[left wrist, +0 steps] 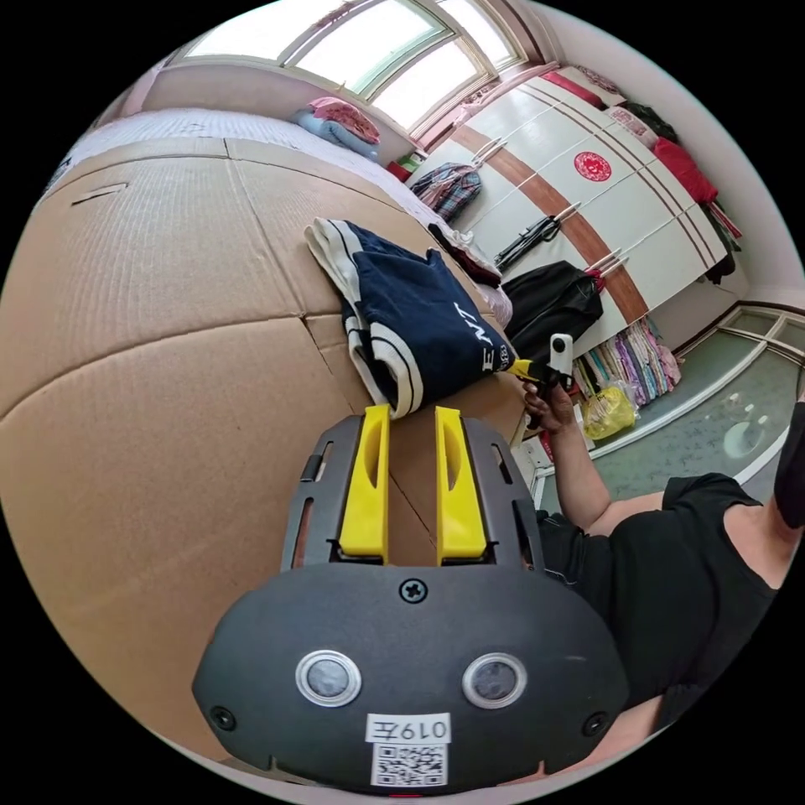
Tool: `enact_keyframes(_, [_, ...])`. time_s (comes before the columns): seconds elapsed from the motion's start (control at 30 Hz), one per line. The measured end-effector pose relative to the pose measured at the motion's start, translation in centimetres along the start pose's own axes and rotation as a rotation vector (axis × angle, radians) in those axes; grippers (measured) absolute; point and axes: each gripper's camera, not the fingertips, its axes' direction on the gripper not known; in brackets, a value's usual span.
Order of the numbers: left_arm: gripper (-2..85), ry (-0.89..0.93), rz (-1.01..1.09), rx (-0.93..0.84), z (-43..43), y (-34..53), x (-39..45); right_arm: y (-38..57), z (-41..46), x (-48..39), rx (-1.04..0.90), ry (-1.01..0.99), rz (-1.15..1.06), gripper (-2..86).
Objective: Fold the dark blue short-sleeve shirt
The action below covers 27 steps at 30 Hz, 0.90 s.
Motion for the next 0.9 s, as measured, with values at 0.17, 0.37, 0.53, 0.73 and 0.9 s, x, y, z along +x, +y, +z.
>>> enact_keyframes(0.17, [2.6,-0.109,0.063,-0.058,1.6,-0.2,1.1,-0.8,1.0,-0.7,-0.053,0.02,-0.023,5.9])
enact_keyframes(0.37, [1.4,-0.056,0.067,-0.136,2.4,-0.4,0.5,-2.6,1.1,-1.8,-0.142,0.053,-0.07,2.5])
enact_keyframes(0.53, [1.6,-0.079,0.08,-0.165,2.3,-1.1,1.3,-3.8,2.3,-2.9,-0.199,0.084,-0.09,1.6])
enact_keyframes(0.73, [4.5,-0.063,0.059,-0.185,4.4,-0.8,1.5,-3.1,2.7,-2.2,-0.152,0.036,-0.045,1.7])
enact_keyframes(0.9, [6.1,-0.09,0.026,-0.188,5.7,-0.6,1.5,-3.0,3.1,-2.0,-0.134,0.011,-0.028,1.7])
